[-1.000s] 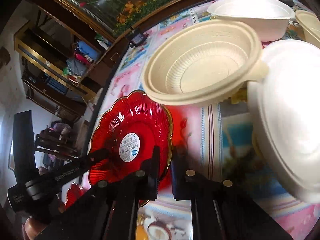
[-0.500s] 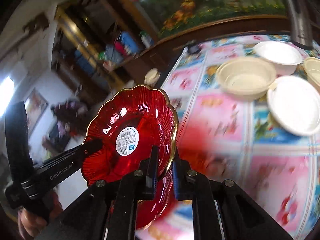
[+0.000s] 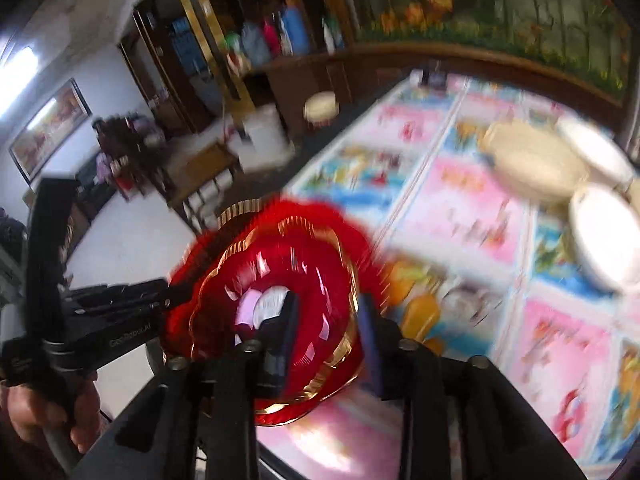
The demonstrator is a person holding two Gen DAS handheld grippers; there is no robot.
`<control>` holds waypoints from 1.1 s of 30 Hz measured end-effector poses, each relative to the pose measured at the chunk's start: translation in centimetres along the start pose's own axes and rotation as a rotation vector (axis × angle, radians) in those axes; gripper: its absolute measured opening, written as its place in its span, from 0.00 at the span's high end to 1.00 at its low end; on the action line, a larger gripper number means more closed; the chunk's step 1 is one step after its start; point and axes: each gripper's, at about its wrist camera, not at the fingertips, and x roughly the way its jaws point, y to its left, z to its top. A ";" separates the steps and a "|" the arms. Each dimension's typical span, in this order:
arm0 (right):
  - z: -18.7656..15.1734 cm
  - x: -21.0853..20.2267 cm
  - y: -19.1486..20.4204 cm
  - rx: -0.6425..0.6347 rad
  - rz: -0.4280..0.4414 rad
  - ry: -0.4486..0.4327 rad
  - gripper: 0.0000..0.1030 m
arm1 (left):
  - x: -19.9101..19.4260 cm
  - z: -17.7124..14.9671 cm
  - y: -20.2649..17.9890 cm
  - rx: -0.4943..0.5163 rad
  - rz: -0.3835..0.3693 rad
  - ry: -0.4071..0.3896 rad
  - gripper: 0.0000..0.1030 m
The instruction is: Organize plates and bowls
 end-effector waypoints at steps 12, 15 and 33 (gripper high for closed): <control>-3.4 -6.4 -12.8 0.171 -0.169 -0.237 0.39 | -4.6 -1.2 -12.5 0.261 -0.119 -0.212 0.24; -4.6 -7.7 -15.0 0.199 -0.197 -0.239 0.39 | -3.9 -1.6 -16.9 0.337 -0.162 -0.177 0.24; -3.2 -12.5 -23.3 0.252 -0.288 -0.325 0.35 | -4.5 0.7 -26.7 0.333 -0.199 -0.229 0.24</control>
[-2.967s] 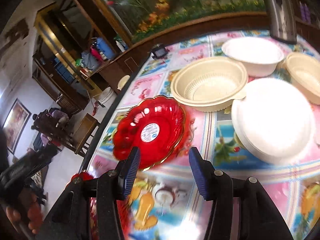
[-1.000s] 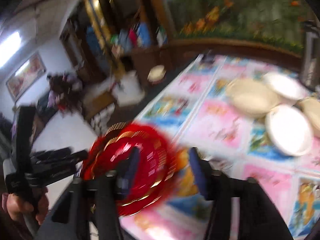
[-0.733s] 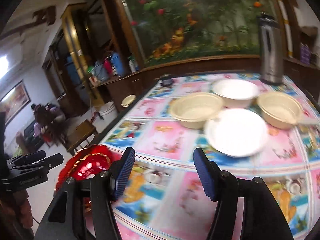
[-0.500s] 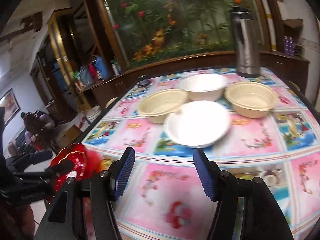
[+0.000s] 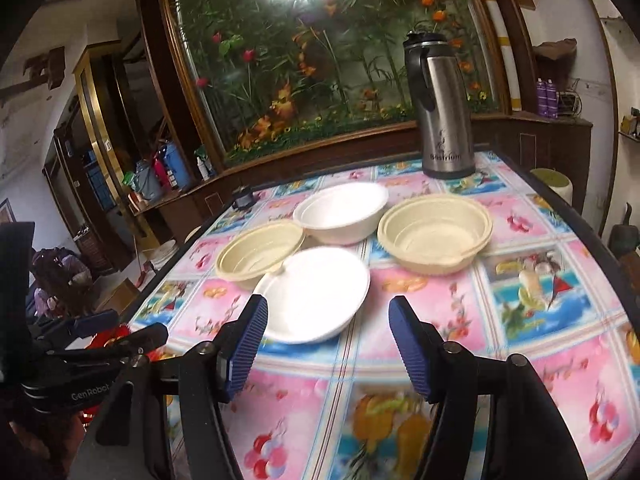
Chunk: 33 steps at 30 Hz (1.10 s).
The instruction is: Organize plates and bowls
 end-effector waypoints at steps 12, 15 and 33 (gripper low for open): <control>4.3 6.4 -3.2 0.136 0.043 0.002 0.30 | 4.9 4.4 -2.3 -0.080 -0.041 -0.006 0.24; 4.2 7.0 -4.0 0.150 0.060 -0.009 0.24 | 6.5 5.5 -2.5 -0.120 -0.071 0.000 0.24; 2.5 9.9 -4.8 0.241 0.130 0.142 0.22 | 10.4 4.9 -1.9 -0.116 -0.084 0.090 0.24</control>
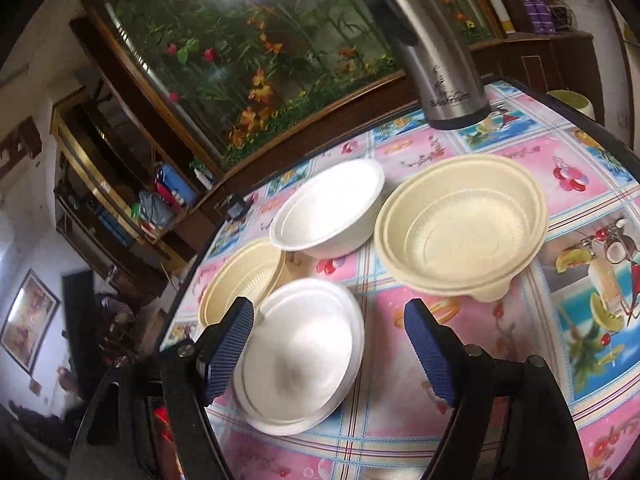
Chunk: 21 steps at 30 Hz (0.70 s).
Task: Organize plates and bowls
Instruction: 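Move the left gripper to the rim of the flat white plate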
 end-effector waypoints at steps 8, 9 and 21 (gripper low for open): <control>-1.0 1.3 -0.4 0.006 -0.039 0.035 0.23 | 1.2 -0.7 -0.8 0.024 0.009 0.042 0.24; -1.0 1.4 -0.4 0.002 -0.053 0.033 0.23 | 1.3 -0.8 -0.8 0.024 0.005 0.047 0.24; -1.4 2.0 -0.9 0.012 -0.077 0.047 0.23 | 2.8 -1.6 -1.1 0.031 0.007 0.083 0.24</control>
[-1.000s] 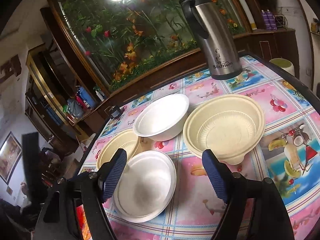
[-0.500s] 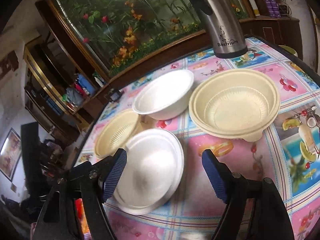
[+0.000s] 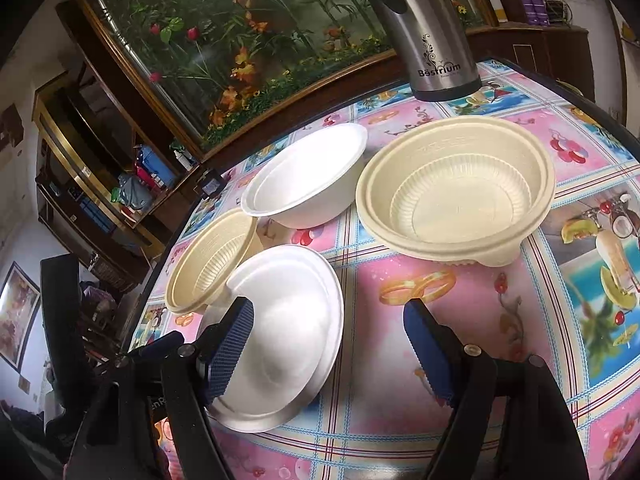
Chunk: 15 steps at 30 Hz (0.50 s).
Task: Organize plates and bowls
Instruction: 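Move the left gripper to the rim of the flat white plate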
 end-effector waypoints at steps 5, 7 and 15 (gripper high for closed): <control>0.0 0.1 0.1 0.000 0.005 0.003 0.23 | 0.2 -0.1 -0.1 0.003 0.001 0.006 0.24; 0.0 0.0 0.1 -0.001 0.005 0.002 0.23 | 0.1 -0.1 -0.1 0.004 -0.001 0.004 0.24; 0.1 -0.1 -0.2 0.018 -0.010 0.001 0.23 | 0.0 -0.1 -0.2 0.007 -0.007 0.006 0.24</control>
